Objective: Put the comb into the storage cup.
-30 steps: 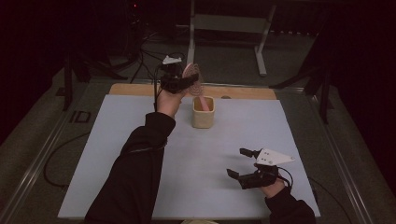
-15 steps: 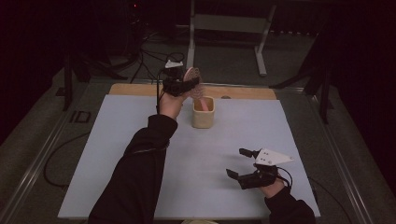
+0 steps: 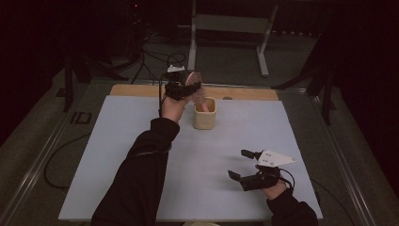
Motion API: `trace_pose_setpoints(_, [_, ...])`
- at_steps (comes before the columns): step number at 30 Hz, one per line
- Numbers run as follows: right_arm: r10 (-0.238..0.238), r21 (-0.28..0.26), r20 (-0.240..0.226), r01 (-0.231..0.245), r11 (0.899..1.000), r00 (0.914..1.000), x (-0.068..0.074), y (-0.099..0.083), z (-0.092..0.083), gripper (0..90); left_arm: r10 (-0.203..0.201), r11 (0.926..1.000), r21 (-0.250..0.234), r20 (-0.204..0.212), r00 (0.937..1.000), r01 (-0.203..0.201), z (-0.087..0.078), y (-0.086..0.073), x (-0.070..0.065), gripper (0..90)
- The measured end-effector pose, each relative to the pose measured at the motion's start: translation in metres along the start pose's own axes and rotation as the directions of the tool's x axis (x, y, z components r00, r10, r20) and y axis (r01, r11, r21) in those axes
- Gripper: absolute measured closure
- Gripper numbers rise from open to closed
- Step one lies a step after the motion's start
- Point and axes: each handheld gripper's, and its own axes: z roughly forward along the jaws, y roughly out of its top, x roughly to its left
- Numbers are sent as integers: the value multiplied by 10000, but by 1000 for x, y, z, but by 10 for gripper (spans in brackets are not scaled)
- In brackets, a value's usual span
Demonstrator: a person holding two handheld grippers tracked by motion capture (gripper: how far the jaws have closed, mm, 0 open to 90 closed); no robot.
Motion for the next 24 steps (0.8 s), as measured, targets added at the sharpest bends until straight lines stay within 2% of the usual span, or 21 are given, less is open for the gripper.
trace_pose_setpoints(24, [-8, 65, -20, 8, 10000, 10000, 0, 0, 1, 94, -296, 9994, 166, 148, 9995, 293, 4, -11, 10, 649])
